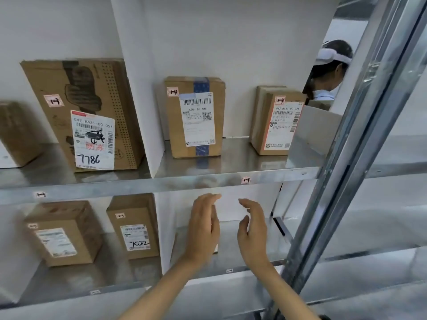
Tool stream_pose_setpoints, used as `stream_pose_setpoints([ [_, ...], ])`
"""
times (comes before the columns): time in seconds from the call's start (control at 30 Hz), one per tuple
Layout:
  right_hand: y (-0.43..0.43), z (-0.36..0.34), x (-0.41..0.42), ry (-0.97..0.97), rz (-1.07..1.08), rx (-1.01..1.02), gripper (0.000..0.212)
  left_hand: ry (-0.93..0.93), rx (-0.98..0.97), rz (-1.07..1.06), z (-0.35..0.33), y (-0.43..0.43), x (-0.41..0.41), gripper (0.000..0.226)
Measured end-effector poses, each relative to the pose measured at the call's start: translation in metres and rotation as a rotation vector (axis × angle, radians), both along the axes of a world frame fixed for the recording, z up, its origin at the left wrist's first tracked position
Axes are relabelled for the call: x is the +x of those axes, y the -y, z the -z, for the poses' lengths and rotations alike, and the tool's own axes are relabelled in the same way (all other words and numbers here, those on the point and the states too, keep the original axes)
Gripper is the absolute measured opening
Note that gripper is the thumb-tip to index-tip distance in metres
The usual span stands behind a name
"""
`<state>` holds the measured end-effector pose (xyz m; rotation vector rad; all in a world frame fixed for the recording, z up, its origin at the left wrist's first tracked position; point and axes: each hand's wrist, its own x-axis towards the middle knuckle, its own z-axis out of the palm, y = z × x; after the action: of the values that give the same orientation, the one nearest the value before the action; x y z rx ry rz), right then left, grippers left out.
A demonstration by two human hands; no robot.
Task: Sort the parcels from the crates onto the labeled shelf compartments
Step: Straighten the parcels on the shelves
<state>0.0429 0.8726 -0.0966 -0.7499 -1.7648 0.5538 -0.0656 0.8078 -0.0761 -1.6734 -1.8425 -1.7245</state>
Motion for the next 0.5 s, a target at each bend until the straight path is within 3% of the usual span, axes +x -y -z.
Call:
stream_pose_setpoints([
  [0.13, -0.017, 0.038, -0.023, 0.183, -0.087, -0.388, 0.062, 0.437, -0.378, -0.275, 0.057, -0.011, -0.027, 0.066],
  [0.27, -0.034, 0.055, -0.051, 0.383, -0.195, -0.795, 0.065, 0.74, -0.749, -0.166, 0.08, -0.025, -0.042, 0.062],
  [0.37, -0.041, 0.065, -0.068, 0.465, -0.188, -0.928, 0.055, 0.859, -0.792, -0.057, 0.097, -0.033, -0.045, 0.056],
  [0.43, -0.042, 0.07, -0.074, 0.489, -0.193, -0.938, 0.044, 0.932, -0.765, -0.021, 0.103, -0.035, -0.041, 0.041],
  [0.5, -0.043, 0.075, -0.079, 0.469, -0.196, -0.947, 0.041, 0.975, -0.734, -0.006, 0.109, -0.037, -0.041, 0.042],
])
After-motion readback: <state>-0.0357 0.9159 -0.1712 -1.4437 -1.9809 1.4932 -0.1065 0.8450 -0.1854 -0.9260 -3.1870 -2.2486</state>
